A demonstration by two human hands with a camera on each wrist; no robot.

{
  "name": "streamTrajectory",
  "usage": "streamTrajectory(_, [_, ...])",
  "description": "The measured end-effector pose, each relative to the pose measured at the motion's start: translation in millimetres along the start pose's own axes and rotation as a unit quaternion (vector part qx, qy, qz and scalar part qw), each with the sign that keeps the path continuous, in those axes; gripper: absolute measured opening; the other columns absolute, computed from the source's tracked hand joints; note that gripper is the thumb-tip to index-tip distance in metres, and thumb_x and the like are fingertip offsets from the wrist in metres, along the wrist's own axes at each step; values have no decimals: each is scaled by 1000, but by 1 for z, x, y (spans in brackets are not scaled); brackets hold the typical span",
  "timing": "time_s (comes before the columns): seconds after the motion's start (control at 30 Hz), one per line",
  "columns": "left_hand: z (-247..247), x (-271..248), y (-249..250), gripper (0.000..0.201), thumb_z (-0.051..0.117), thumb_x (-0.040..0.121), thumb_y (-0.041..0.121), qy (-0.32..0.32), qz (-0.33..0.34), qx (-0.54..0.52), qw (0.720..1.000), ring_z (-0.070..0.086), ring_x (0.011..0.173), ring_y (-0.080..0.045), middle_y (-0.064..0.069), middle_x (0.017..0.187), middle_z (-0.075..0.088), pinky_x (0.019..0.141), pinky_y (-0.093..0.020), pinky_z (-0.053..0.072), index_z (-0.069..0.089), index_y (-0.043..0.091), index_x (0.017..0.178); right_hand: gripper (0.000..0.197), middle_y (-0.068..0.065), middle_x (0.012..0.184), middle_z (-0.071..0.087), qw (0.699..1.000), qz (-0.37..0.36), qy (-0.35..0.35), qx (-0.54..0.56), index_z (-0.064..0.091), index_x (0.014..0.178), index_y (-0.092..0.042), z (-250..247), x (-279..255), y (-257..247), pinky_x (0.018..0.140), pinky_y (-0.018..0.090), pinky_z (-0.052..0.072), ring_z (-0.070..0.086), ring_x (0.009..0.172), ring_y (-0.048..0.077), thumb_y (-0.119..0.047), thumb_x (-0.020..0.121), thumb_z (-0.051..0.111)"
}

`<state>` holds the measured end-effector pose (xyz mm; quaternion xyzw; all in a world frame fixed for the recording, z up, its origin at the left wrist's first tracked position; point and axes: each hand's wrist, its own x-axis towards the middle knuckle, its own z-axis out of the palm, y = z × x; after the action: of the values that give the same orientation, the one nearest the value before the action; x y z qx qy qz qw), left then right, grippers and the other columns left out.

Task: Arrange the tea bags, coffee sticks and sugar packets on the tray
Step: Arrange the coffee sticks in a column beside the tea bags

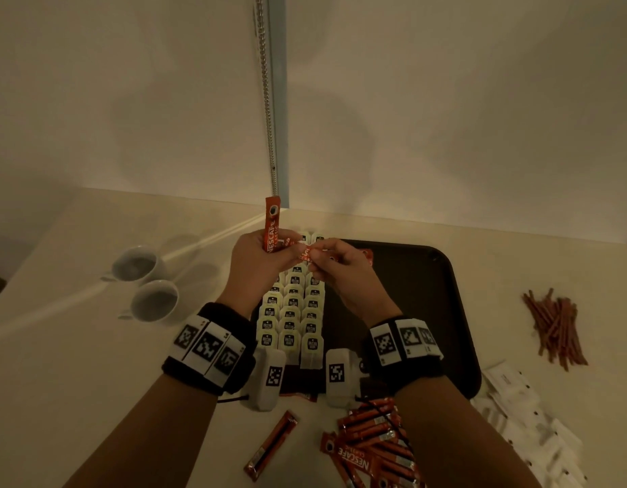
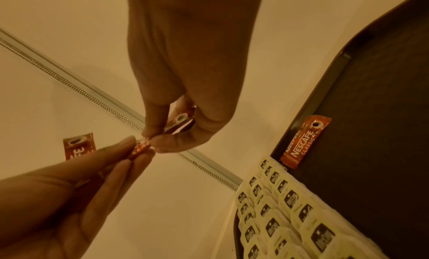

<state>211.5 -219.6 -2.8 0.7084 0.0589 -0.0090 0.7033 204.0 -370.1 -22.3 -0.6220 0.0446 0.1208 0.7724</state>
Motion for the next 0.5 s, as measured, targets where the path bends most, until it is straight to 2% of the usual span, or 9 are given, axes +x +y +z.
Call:
streamTrajectory(0.17, [0, -1, -4, 10, 71, 79, -1, 8, -43, -66, 997, 71, 76, -14, -6, 84, 71, 69, -20, 56, 71, 8, 84, 13, 2, 88, 64, 999, -29, 14, -44, 63, 98, -5, -6, 1, -12, 68, 17, 54, 63, 71, 5, -4, 86, 61])
streamTrajectory(0.27, [1, -2, -7, 10, 70, 80, -1, 22, -65, -109, 992, 71, 82, -21, -12, 91, 71, 71, -20, 56, 70, 8, 85, 13, 8, 95, 62, 998, -33, 25, -41, 64, 98, -1, -12, 2, -15, 69, 16, 55, 64, 74, 7, 1, 86, 58])
streamTrajectory(0.4, [3, -4, -8, 6, 67, 83, 2, 2, -67, -114, 991, 71, 84, -21, -12, 91, 70, 73, -20, 56, 69, 6, 87, 13, 7, 96, 62, 996, -33, 37, -80, 66, 94, -5, -18, 2, -17, 72, 17, 55, 64, 80, 10, 1, 86, 59])
streamTrajectory(0.5, [2, -3, -10, 6, 67, 84, 1, 22, -70, -124, 990, 70, 80, -20, -11, 89, 71, 71, -19, 56, 68, 6, 87, 17, 3, 94, 60, 995, -24, 25, -91, 67, 95, -9, -23, 2, -19, 76, 19, 55, 63, 85, 11, 2, 88, 56])
